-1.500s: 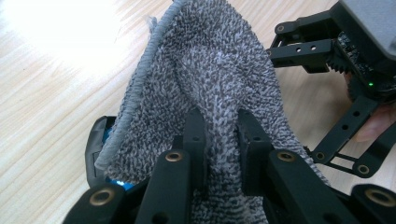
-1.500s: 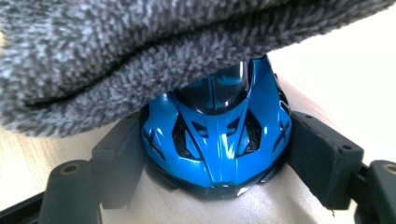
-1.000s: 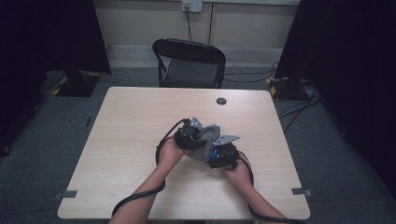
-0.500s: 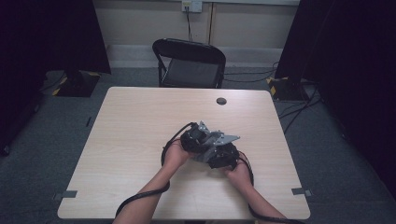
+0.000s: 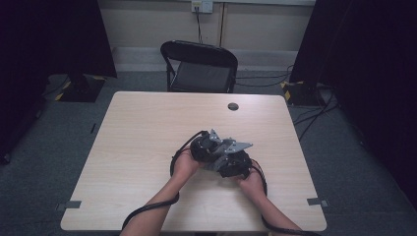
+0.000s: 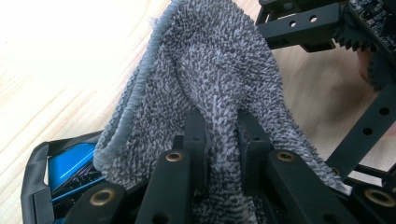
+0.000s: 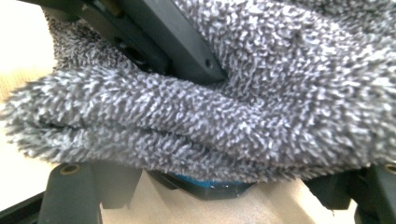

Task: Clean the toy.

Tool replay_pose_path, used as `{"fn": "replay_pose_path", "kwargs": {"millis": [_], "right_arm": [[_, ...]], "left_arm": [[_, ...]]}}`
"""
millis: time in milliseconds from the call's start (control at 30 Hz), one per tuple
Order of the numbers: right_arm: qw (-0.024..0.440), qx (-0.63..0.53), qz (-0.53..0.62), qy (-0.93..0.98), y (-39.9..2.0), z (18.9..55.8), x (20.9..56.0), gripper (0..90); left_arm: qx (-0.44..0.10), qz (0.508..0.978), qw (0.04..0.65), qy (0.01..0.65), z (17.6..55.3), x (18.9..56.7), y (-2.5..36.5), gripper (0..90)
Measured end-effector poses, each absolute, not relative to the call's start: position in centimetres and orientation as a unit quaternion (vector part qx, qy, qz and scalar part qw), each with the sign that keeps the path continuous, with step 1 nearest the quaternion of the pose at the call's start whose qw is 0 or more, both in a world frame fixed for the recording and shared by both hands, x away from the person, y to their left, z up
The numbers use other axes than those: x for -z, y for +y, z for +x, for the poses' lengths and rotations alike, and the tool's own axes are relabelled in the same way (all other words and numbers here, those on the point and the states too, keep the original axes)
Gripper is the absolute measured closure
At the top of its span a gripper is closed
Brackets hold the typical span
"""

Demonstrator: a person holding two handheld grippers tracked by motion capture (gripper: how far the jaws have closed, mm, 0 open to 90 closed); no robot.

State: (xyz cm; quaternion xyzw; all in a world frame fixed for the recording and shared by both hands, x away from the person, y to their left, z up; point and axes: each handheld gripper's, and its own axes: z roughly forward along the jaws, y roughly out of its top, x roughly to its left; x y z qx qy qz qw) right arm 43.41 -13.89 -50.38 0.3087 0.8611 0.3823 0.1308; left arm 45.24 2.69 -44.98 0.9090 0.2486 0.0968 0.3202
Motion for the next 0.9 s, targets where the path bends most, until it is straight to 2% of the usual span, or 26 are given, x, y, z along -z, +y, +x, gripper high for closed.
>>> {"fn": "replay_pose_path", "kwargs": {"millis": [433, 900], "right_arm": [[0.131, -0.382, 0.309, 0.861, -13.9, 43.4, 50.4, 23.9], [0.131, -0.382, 0.309, 0.861, -13.9, 43.4, 50.4, 23.9]], "left_arm": [[-0.094, 0.908, 0.321, 0.251, 45.6, 44.8, 3.0, 77.2], [-0.102, 0.899, 0.319, 0.282, 46.7, 44.4, 4.6, 77.0]]}}
